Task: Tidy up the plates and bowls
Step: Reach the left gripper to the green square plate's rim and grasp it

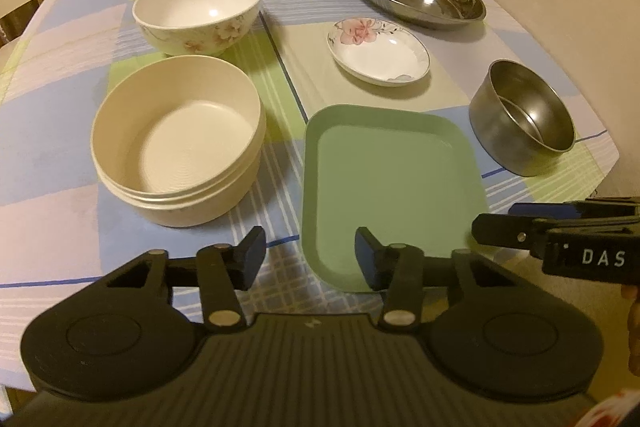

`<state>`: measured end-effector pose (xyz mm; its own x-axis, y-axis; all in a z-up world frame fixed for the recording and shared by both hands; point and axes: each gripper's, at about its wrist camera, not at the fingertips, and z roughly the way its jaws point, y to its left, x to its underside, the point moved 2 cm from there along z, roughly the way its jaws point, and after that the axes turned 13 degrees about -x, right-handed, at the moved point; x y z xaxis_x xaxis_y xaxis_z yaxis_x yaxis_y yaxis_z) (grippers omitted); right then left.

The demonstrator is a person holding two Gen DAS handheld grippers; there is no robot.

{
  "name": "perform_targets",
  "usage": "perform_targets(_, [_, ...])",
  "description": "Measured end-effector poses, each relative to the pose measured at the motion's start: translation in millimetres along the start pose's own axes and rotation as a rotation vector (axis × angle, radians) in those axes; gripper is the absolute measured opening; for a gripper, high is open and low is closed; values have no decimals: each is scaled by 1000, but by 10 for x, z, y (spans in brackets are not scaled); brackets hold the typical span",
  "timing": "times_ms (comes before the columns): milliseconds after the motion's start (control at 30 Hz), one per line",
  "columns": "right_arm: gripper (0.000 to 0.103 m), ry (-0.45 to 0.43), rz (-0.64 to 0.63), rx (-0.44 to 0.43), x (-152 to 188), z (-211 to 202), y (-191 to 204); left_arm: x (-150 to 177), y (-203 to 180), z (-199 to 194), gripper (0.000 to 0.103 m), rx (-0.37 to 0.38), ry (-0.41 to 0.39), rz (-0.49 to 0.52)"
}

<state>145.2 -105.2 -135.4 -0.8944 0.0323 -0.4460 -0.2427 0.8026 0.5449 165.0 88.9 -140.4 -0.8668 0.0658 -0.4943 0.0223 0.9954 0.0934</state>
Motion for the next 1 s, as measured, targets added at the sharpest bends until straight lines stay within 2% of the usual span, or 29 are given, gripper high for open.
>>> perform_targets(233, [32, -7, 24, 6, -34, 99, -24, -37, 4, 94, 35, 5, 5, -3])
perform_targets(567, [22, -22, 40, 29, -97, 180, -71, -94, -9, 198, 25, 11, 12, -16])
perform_targets(633, [16, -24, 36, 31, -108, 196, -68, -101, -16, 202, 21, 12, 9, -18])
perform_targets(667, [15, -26, 32, 32, -110, 201, -65, -106, -19, 201, 15, 17, 8, -18])
perform_targets(800, [5, -28, 14, 45, -118, 203, -68, -104, -37, 182, 10, 0, 5, -18])
perform_targets(1000, [5, -39, -14, 34, -108, 92, -89, -46, -104, 25, 8, -19, -21, -23])
